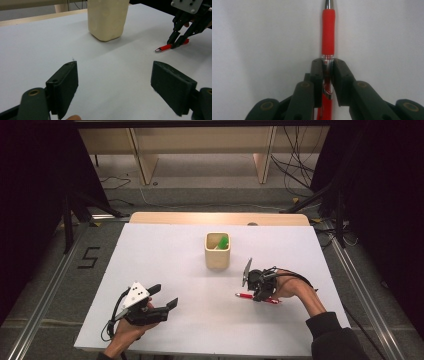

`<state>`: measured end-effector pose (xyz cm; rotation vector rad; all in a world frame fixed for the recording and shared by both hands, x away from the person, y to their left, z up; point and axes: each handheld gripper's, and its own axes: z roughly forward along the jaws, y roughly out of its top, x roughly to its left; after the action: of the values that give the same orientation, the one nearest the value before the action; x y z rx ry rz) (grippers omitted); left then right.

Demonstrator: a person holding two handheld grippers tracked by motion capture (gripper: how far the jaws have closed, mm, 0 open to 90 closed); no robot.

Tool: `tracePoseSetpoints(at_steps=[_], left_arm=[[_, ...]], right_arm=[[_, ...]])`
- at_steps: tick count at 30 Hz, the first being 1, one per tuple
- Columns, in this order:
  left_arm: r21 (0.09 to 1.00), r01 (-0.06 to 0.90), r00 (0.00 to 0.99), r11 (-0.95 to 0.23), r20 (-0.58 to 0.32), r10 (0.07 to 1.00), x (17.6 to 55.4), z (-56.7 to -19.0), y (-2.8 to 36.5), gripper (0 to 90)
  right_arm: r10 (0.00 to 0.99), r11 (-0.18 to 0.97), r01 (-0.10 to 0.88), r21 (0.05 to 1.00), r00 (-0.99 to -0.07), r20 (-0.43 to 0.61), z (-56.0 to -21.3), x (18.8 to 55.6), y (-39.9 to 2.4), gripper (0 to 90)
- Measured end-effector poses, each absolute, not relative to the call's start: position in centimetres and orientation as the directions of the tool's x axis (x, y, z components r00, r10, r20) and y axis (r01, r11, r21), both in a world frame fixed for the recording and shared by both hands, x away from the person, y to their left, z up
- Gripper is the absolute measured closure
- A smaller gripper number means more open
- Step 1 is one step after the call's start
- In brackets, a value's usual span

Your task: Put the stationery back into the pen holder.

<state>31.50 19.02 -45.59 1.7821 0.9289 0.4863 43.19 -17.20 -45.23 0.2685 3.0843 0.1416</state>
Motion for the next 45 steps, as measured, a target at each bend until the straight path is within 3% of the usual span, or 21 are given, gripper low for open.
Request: tracePoseSetpoints(at_steps=[7, 22, 27, 33, 38, 45], left_arm=[[0.914, 0.366, 0.617, -0.176, -0.097, 0.781, 31.6, -45.6, 19.1, 21.6], [0.913, 0.366, 0.616, -0.178, -0.094, 0.782, 31.6, -45.6, 19.1, 21.6], [0.914, 0.366, 0.614, -0.175, -0.096, 0.783, 31.6, -45.6, 19.1, 21.6], [0.914, 0.366, 0.612, -0.175, -0.095, 0.785, 31.6, -45.6, 19.1, 21.6], [0.914, 0.365, 0.611, -0.176, -0.093, 0.786, 31.6, -45.7, 19.1, 21.6], [0.915, 0.366, 0.609, -0.171, -0.096, 0.787, 31.6, -45.7, 19.1, 21.6]], right_arm=[[0.162, 0.98, 0.154, 0.126, -0.985, -0.054, -44.6, 42.7, -17.4, 79.8], [0.282, 0.888, 0.215, 0.406, -0.953, -0.114, -42.1, 42.0, -18.5, 79.8], [0.435, 0.756, 0.315, 0.574, -0.897, -0.081, -41.3, 41.9, -19.2, 79.9], [0.581, 0.457, 0.415, 0.786, -0.809, 0.09, -41.0, 41.3, -20.7, 79.9], [0.63, 0.258, 0.453, 0.853, -0.749, 0.207, -41.2, 41.0, -21.6, 79.9], [0.644, 0.145, 0.447, 0.883, -0.72, 0.259, -40.9, 40.2, -21.5, 79.9]])
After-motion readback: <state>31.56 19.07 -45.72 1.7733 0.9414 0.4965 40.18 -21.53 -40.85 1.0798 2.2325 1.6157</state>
